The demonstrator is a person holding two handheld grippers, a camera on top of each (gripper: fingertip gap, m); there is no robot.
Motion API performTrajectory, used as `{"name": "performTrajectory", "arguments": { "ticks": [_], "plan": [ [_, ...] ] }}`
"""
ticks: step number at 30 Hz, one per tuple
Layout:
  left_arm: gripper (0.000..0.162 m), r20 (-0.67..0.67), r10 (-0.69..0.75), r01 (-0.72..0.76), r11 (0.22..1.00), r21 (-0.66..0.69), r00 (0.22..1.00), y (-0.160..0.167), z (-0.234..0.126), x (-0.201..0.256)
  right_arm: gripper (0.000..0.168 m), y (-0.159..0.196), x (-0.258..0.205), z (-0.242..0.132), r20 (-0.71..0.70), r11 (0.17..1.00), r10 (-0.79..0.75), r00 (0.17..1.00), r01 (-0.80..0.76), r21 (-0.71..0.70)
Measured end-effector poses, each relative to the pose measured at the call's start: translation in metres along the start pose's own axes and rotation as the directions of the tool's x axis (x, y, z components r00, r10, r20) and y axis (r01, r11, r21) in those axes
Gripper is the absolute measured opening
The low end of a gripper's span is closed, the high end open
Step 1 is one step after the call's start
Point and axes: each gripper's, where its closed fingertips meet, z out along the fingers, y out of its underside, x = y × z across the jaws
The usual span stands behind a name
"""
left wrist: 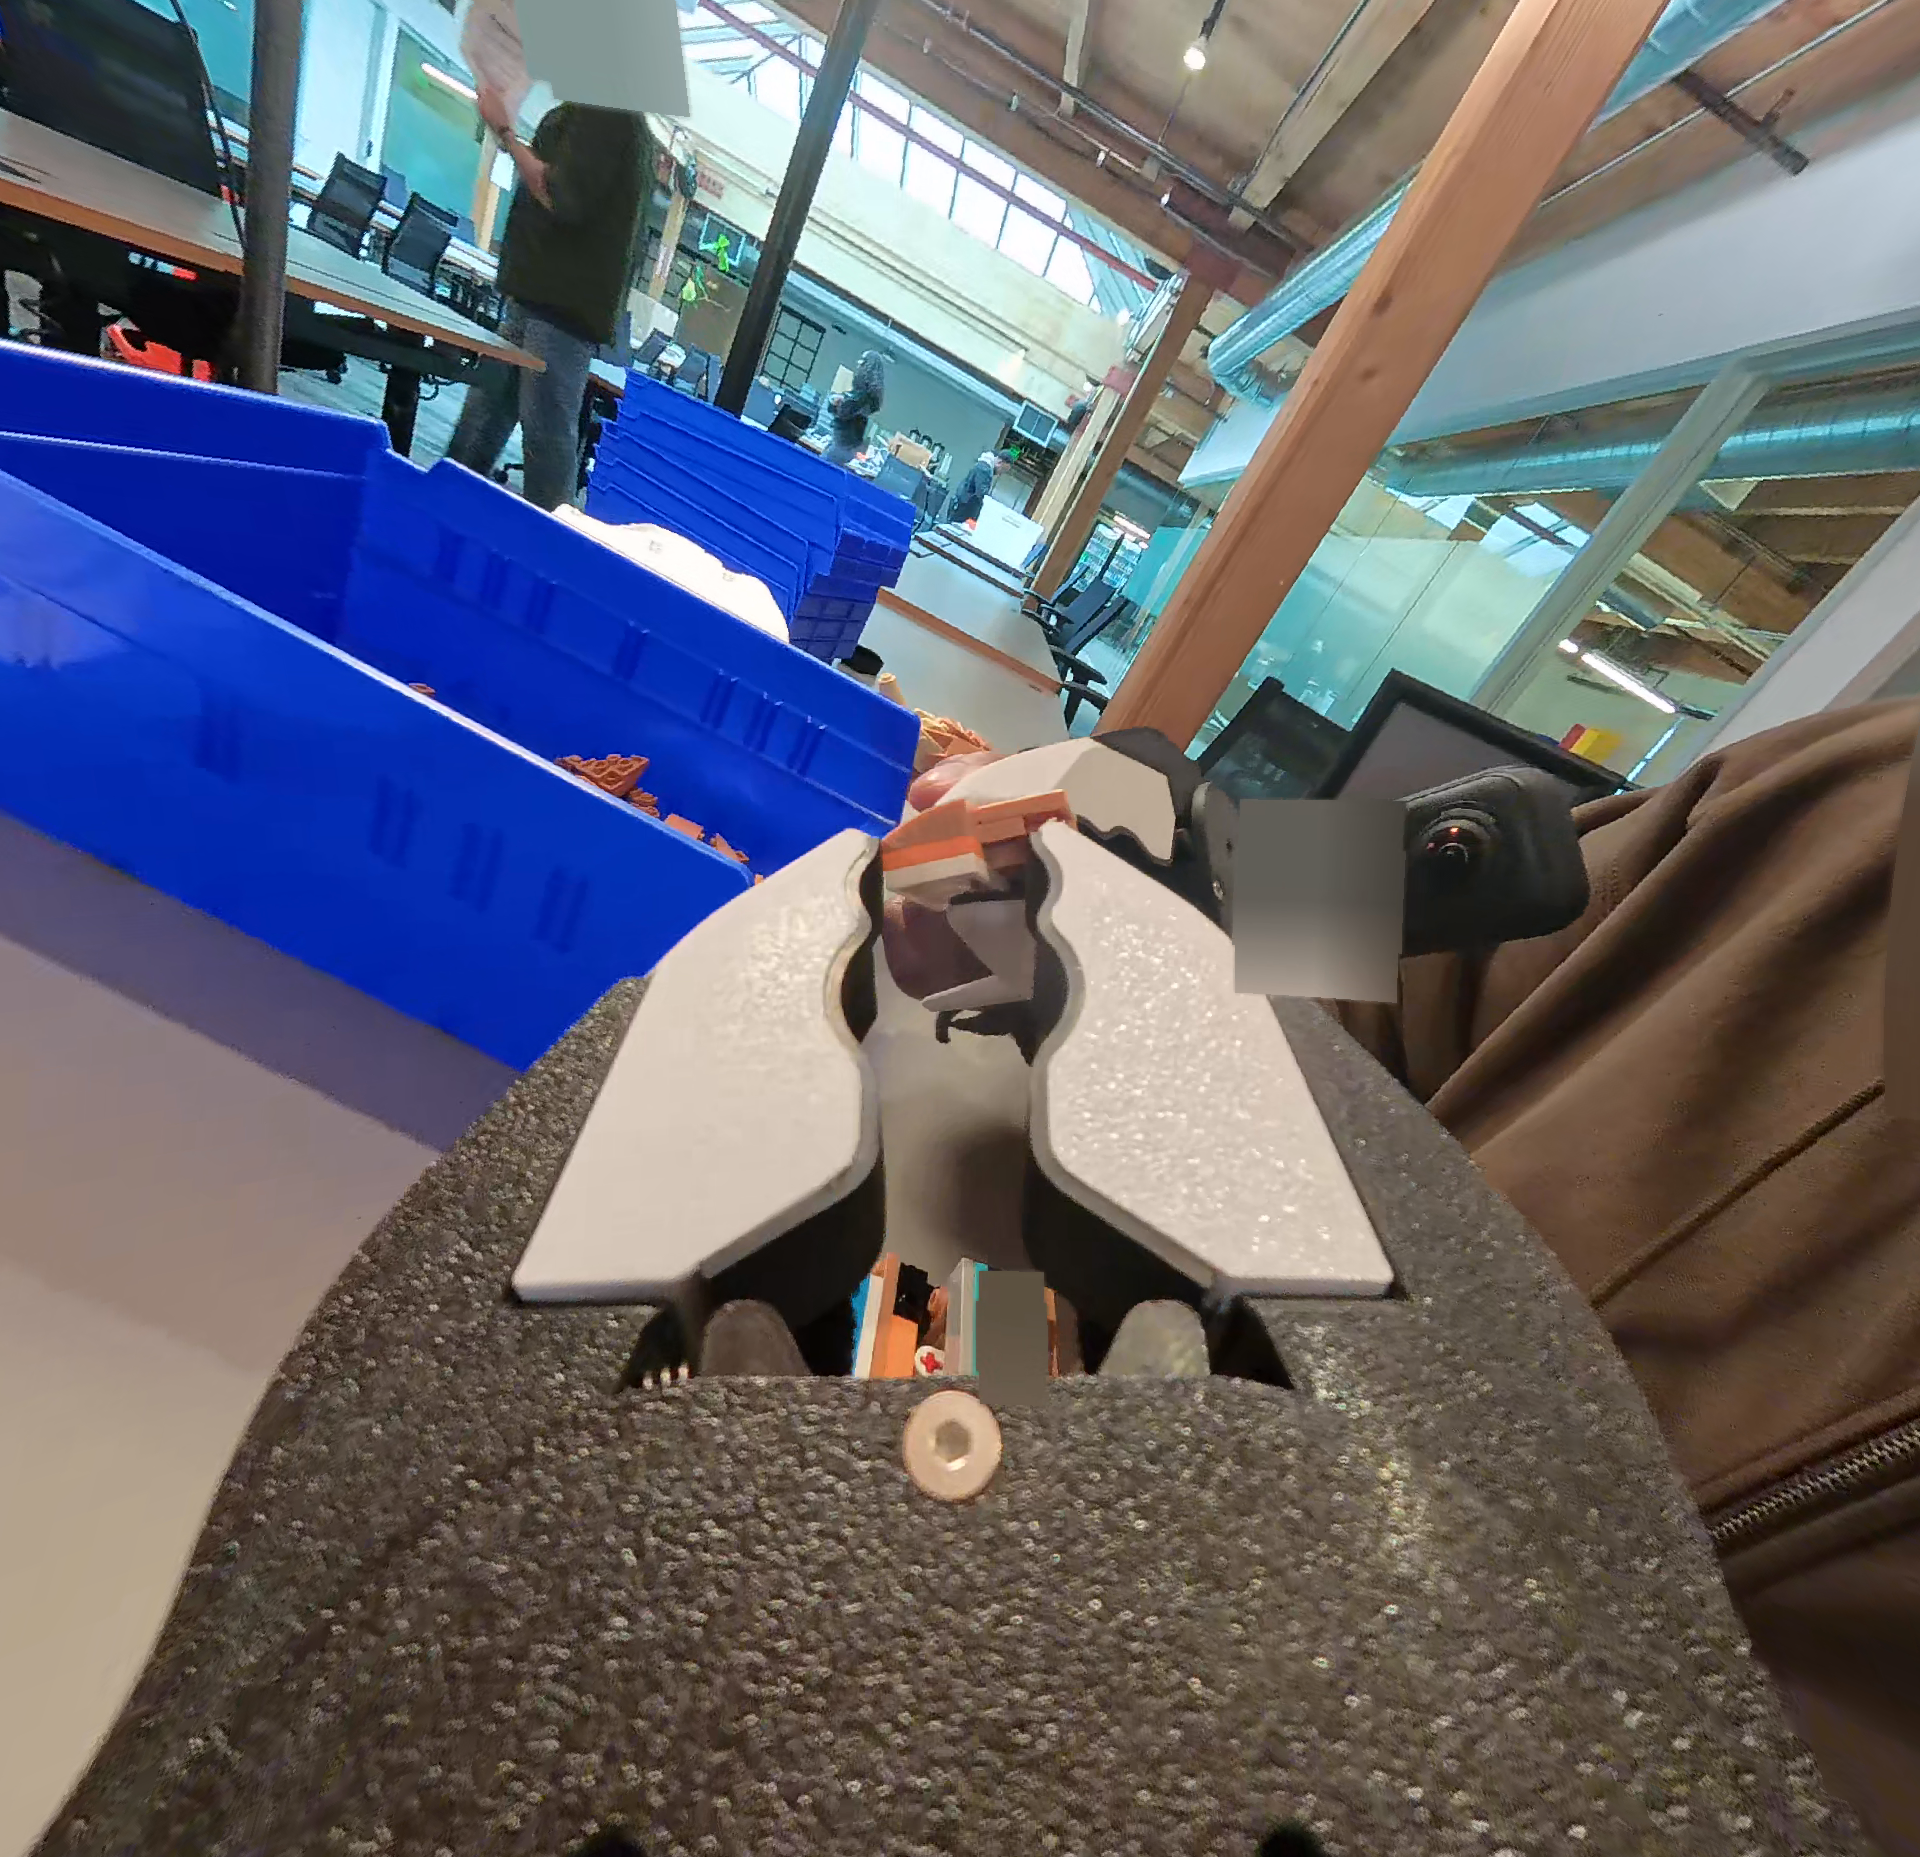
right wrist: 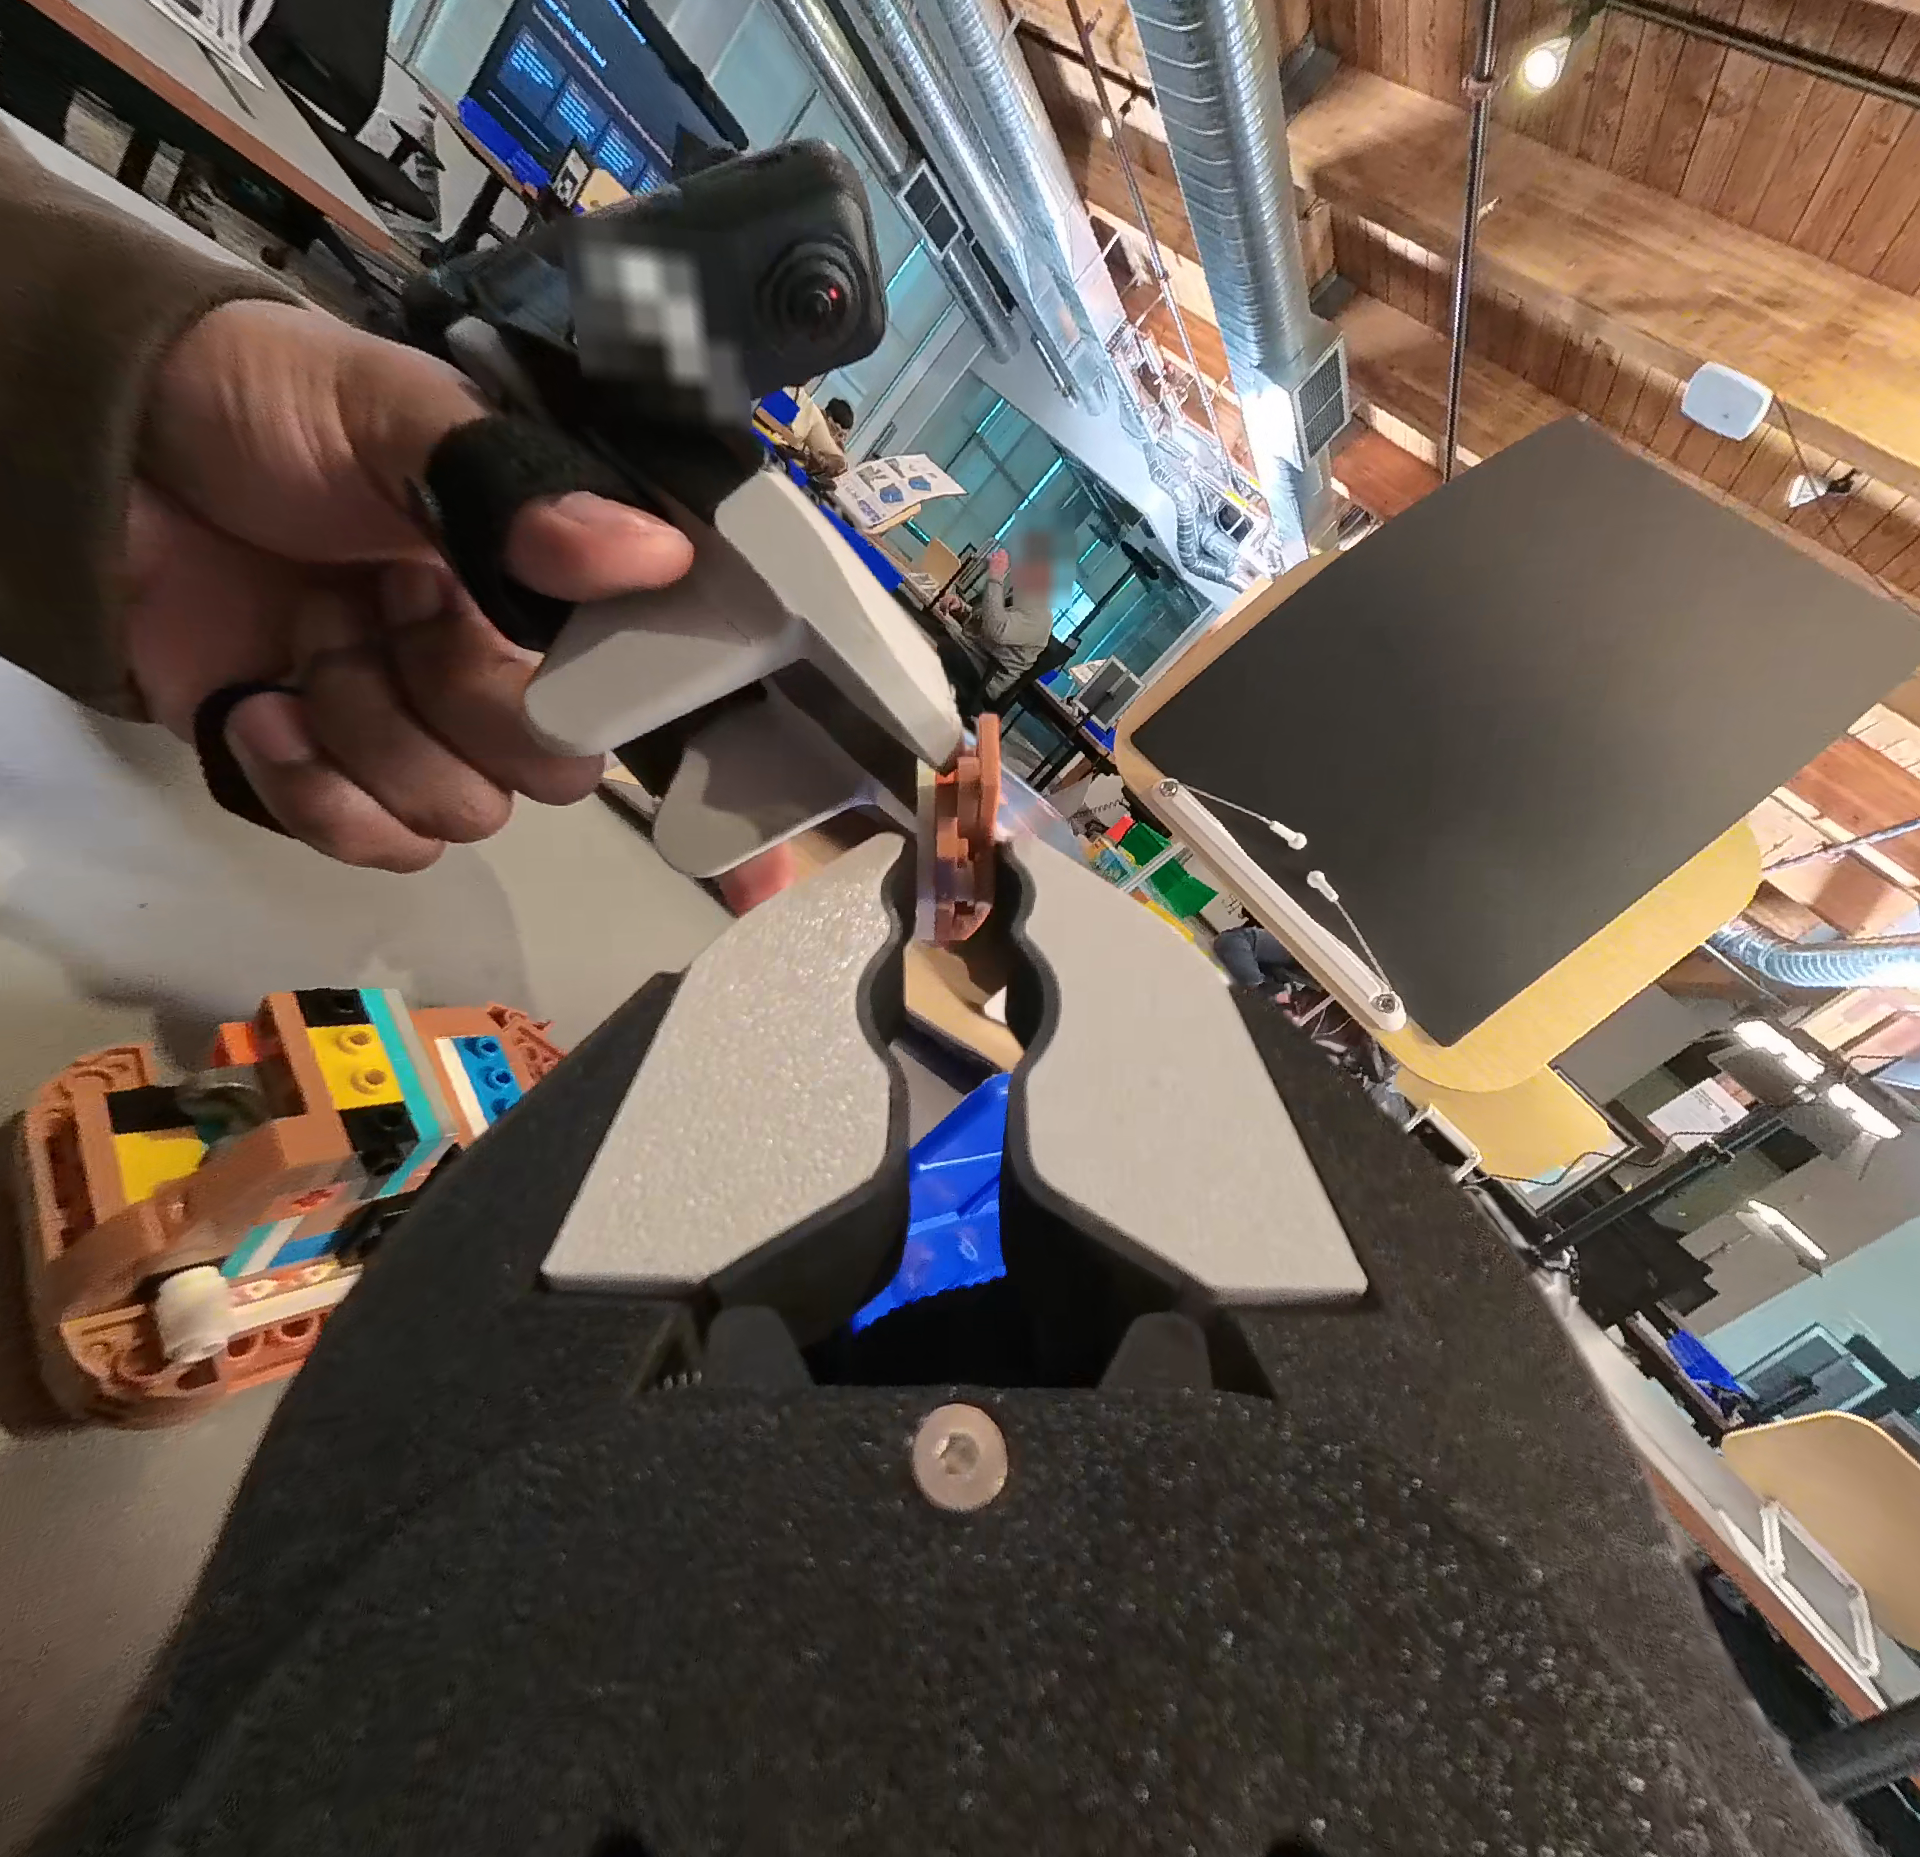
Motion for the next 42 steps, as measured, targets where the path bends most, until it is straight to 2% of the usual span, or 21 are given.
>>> {"name": "performTrajectory", "arguments": {
  "ticks": [9, 13, 18, 21, 23, 26, 30, 32, 38, 42],
  "plan": [
    [0.025, -0.031, -0.022, 0.021, 1.000, -0.005, 0.999, 0.002, 0.000, 0.003, 0.013, -0.006, 0.002, -0.002, -0.015, 0.999, -0.013, 1.000, 0.013, 0.032],
    [0.018, -0.049, -0.018, 0.019, 1.000, 0.015, 0.999, 0.001, 0.000, 0.006, 0.013, -0.007, 0.002, -0.002, -0.004, 0.999, 0.014, 1.000, -0.014, 0.044],
    [0.017, -0.002, 0.040, -0.040, 0.997, 0.060, 0.999, -0.002, 0.001, 0.003, 0.013, -0.002, 0.000, 0.000, 0.041, 0.993, 0.112, 0.993, -0.113, 0.036],
    [0.017, 0.094, 0.174, -0.175, 0.985, -0.002, 0.980, 0.001, 0.000, -0.002, 0.015, 0.005, -0.004, 0.002, 0.071, 0.992, 0.125, 0.990, -0.125, -0.003],
    [0.017, 0.171, 0.315, -0.306, 0.949, -0.079, 0.934, 0.003, -0.001, -0.007, 0.024, 0.010, -0.009, 0.003, 0.113, 0.993, 0.120, 0.986, -0.116, -0.037],
    [0.017, 0.269, 0.536, -0.496, 0.844, -0.204, 0.801, 0.001, -0.004, -0.013, 0.032, 0.015, -0.014, 0.003, 0.165, 0.994, 0.091, 0.982, -0.079, -0.079],
    [0.017, 0.325, 0.745, -0.659, 0.667, -0.346, 0.583, -0.003, -0.009, -0.019, 0.029, 0.013, -0.010, 0.001, 0.173, 0.991, 0.117, 0.978, -0.104, -0.081],
    [0.017, 0.306, 0.802, -0.694, 0.597, -0.402, 0.512, 0.000, -0.008, -0.020, 0.026, 0.013, -0.009, 0.001, 0.180, 0.989, 0.130, 0.975, -0.115, -0.094],
    [0.017, 0.268, 0.880, -0.739, 0.474, -0.478, 0.391, 0.007, -0.006, -0.022, 0.009, 0.018, -0.009, 0.000, 0.203, 0.985, 0.142, 0.969, -0.118, -0.124],
    [0.017, 0.248, 0.896, -0.748, 0.443, -0.494, 0.367, 0.009, -0.006, -0.022, 0.007, 0.020, -0.011, 0.000, 0.214, 0.985, 0.133, 0.968, -0.105, -0.135]
  ]
}}
